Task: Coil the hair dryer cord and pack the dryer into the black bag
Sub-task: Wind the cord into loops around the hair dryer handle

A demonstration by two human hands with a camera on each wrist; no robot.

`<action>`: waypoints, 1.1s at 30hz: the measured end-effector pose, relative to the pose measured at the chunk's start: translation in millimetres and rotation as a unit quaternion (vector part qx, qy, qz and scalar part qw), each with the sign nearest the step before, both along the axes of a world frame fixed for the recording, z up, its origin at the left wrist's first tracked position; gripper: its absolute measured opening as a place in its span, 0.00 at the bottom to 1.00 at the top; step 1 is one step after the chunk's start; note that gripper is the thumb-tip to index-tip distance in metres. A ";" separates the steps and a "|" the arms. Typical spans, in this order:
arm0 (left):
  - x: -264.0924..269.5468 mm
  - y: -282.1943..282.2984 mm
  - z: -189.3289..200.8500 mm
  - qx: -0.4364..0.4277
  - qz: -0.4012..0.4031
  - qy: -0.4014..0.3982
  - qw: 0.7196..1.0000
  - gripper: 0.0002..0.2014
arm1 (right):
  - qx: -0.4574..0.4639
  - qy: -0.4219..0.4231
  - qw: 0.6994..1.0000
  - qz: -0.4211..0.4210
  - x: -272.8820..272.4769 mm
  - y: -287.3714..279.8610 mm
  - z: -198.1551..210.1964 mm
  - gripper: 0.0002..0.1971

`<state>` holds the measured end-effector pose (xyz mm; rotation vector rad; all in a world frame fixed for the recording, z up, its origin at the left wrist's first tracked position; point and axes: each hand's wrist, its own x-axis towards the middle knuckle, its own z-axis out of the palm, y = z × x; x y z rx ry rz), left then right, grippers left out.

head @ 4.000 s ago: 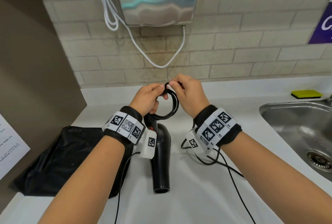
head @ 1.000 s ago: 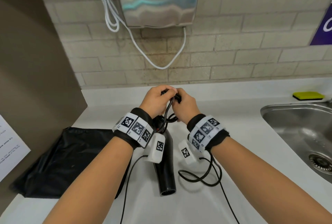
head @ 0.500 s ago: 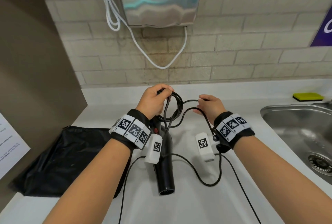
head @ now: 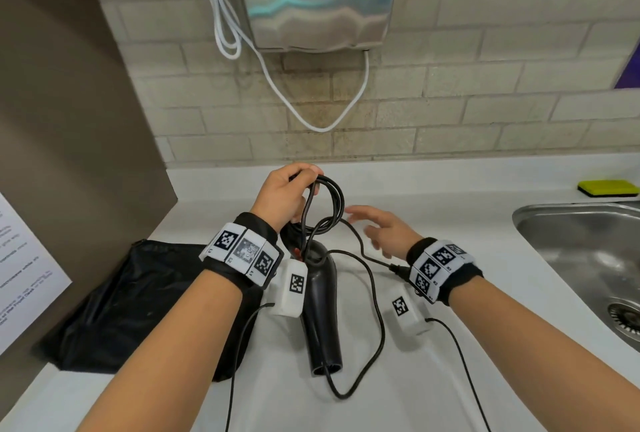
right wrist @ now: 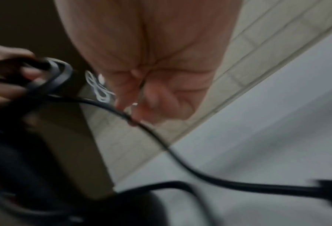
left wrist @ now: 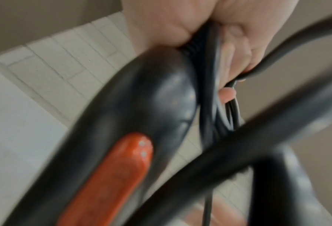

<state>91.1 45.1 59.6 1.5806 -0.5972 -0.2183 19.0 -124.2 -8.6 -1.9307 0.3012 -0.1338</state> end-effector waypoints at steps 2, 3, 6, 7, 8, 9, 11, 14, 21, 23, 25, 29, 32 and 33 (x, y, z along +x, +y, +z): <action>-0.8 -2.7 -0.3 0.000 -0.003 0.003 1.000 0.11 | 0.002 0.004 0.997 0.076 5.0 12.0 7.6 0.18; -0.9 -3.5 -0.5 -0.001 -0.006 0.004 1.000 0.10 | 0.009 0.004 0.996 0.086 8.1 14.6 10.0 0.14; 0.8 -1.8 -1.3 -0.010 -0.004 0.011 1.000 0.10 | -0.031 -0.056 0.998 0.025 14.9 9.2 9.5 0.10; 1.9 -0.4 -1.6 -0.014 0.000 0.014 1.000 0.10 | -0.018 -0.056 0.998 -0.031 15.6 4.5 8.0 0.12; 2.9 1.1 -2.0 -0.016 0.003 0.015 1.000 0.10 | -0.005 -0.054 0.995 -0.085 17.2 -0.8 7.3 0.14; 3.6 2.5 -2.2 -0.018 0.006 0.015 1.000 0.10 | 0.011 -0.043 0.991 -0.128 18.8 -6.4 5.5 0.14; 4.6 5.2 -3.2 -0.020 0.012 0.017 1.000 0.11 | 0.019 0.026 0.981 -0.190 16.5 -20.3 -0.4 0.13; 6.8 11.9 -4.2 -0.027 0.025 0.020 0.999 0.11 | 0.080 0.117 0.961 -0.237 12.5 -55.5 -21.4 0.16; 10.0 13.9 -4.3 -0.033 0.027 0.025 0.999 0.11 | -0.240 0.269 0.918 -0.164 -6.7 -50.2 -25.3 0.20; 7.9 9.9 -3.6 -0.026 0.019 0.024 0.999 0.11 | -0.325 0.198 0.910 -0.162 -6.6 -40.9 -17.6 0.27; 5.4 5.9 -2.5 -0.020 0.010 0.021 1.000 0.11 | -0.418 0.097 0.897 -0.108 -3.8 -25.3 -7.5 0.31; 3.8 1.8 -1.3 -0.018 0.007 0.021 1.000 0.11 | -0.439 -0.056 0.897 -0.005 7.6 8.6 12.7 0.34; 3.2 2.0 -1.1 -0.019 0.005 0.025 0.999 0.10 | -0.297 -0.077 0.946 0.101 13.5 24.6 16.7 0.29; 3.1 2.6 -0.9 -0.018 0.004 0.024 1.000 0.10 | -0.217 -0.068 0.964 0.140 14.5 27.5 16.2 0.27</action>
